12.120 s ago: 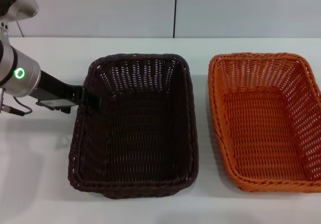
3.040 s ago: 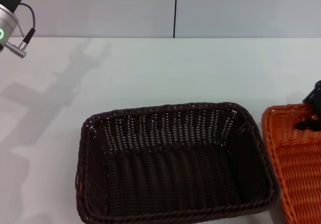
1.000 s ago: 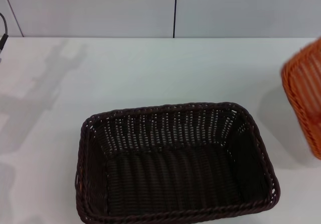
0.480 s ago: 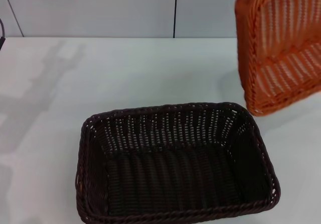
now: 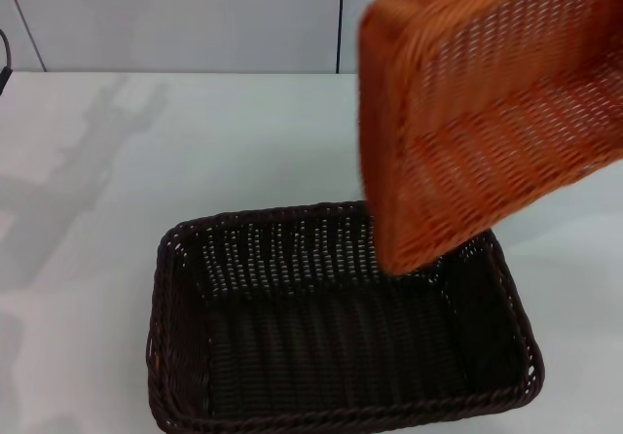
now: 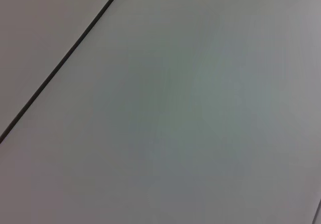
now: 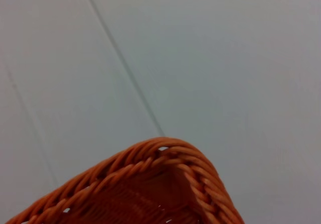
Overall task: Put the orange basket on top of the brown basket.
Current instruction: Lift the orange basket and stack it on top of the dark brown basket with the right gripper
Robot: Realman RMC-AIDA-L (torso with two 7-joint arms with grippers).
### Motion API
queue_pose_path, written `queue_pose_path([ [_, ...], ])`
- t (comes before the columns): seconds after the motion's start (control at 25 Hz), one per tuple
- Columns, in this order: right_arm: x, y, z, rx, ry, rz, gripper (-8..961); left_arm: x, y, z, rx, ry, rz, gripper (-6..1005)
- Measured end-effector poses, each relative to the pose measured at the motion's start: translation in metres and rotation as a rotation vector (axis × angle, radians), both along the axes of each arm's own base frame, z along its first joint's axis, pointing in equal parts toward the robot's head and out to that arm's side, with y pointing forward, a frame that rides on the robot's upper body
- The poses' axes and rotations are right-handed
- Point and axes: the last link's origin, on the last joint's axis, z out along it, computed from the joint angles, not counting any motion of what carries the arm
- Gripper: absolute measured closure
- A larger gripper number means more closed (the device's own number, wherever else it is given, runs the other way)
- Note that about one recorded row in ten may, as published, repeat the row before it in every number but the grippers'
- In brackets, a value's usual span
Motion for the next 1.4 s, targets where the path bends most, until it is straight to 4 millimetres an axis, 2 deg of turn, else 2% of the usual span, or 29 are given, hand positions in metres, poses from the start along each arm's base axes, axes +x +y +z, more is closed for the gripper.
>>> queue_pose_path([
  [0.24, 0.001, -0.012, -0.044, -0.066, 0.072, 0.023, 813, 0.002, 0.006, -0.002, -0.026, 0.045, 0.003, 159],
  [0.28, 0.000, -0.019, -0.057, -0.069, 0.104, 0.036, 813, 0.004, 0.007, -0.002, -0.032, 0.055, 0.002, 159],
  [0.32, 0.000, -0.019, -0.057, -0.069, 0.104, 0.036, 813, 0.004, 0.007, -0.002, -0.032, 0.055, 0.002, 159],
  [0.8, -0.008, -0.058, -0.115, -0.016, 0.228, 0.039, 811, 0.006, 0.015, 0.000, -0.065, 0.139, -0.001, 159],
  [1.04, -0.002, -0.077, -0.124, 0.002, 0.245, 0.006, 811, 0.010, 0.019, -0.004, -0.083, 0.166, -0.001, 158],
  [1.24, 0.008, -0.103, -0.131, 0.016, 0.282, -0.050, 810, 0.009, 0.020, -0.006, -0.092, 0.178, 0.008, 158],
  [1.4, 0.007, -0.110, -0.136, 0.020, 0.298, -0.061, 810, 0.009, 0.021, -0.009, -0.102, 0.184, 0.016, 159],
])
